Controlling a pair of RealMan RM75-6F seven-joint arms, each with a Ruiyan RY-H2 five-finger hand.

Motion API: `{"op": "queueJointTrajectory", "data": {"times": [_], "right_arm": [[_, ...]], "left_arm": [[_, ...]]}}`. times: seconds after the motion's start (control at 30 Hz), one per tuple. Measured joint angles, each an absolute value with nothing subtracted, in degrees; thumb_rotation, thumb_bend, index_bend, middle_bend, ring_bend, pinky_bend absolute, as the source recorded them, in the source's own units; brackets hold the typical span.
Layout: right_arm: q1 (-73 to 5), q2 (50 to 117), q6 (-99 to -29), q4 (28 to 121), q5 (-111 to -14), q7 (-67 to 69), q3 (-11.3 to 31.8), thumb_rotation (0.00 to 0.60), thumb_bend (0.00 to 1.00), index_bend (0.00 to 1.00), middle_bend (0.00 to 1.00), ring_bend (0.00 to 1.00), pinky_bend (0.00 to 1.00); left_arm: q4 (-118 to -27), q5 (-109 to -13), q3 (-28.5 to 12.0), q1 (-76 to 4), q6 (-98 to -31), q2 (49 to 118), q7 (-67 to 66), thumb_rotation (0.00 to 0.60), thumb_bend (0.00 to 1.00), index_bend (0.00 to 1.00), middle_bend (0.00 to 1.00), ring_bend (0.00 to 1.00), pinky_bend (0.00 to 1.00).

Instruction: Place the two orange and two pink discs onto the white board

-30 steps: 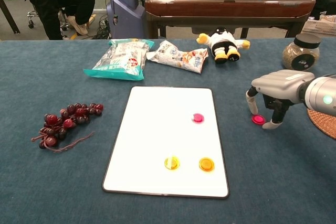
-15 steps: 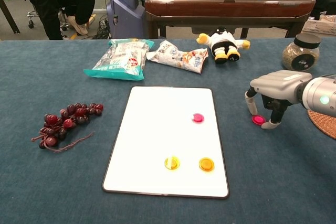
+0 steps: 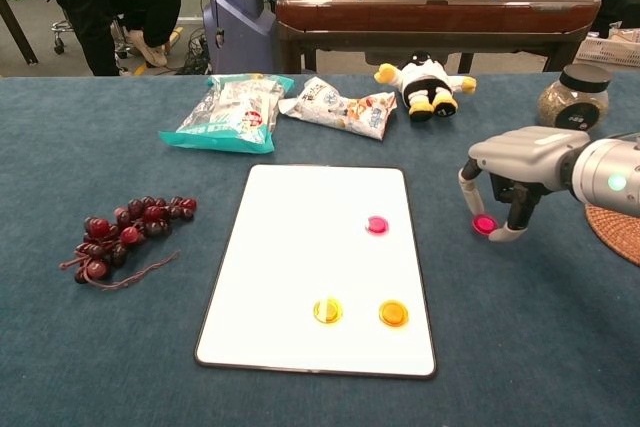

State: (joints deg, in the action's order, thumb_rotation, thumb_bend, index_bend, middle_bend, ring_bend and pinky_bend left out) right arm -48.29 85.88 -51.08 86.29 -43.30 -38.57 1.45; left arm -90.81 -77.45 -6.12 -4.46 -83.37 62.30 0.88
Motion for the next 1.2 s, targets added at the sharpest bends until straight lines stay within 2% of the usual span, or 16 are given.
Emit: {"op": "queueJointTrajectory", "data": {"times": [0.2,0.4,0.7,1.2], "right_arm": [[-50.5,85.2,-52.5,90.9,-43.3,-40.9,3.5,0.600,0.25,0.54,1.00,1.00,1.00],[-53.9,87.0,-52.0,91.7,-40.0,-42.4,6.1,0.600,0.25,0.54,1.00,1.00,1.00],[-58.9,92.5,-49.6,86.9,-35.3,-44.0,7.9,0.600,0.25,0.54,1.00,1.00,1.00],[-63.7,98.9,-46.9,80.1,-34.1,-41.9,9.5,0.600,0.24,0.54,1.00,1.00,1.00]], "left_arm": [[-90.9,-77.5,-6.1,-4.4,-83.5,62.2,1.0,0.600,0.27,0.38,0.45,0.29,0.47],[-90.9,-77.6,-6.2,-4.3,-83.7,62.1,1.3,0.600,0.27,0.38,0.45,0.29,0.47],[-91.1,-77.6,-6.3,-4.2,-83.9,61.8,1.9,0.600,0.27,0.38,0.45,0.29,0.47],[-91.4,-78.0,-6.1,-3.9,-84.0,61.3,2.9,0.600,0.27,0.38,0.45,0.29,0.47]]}}
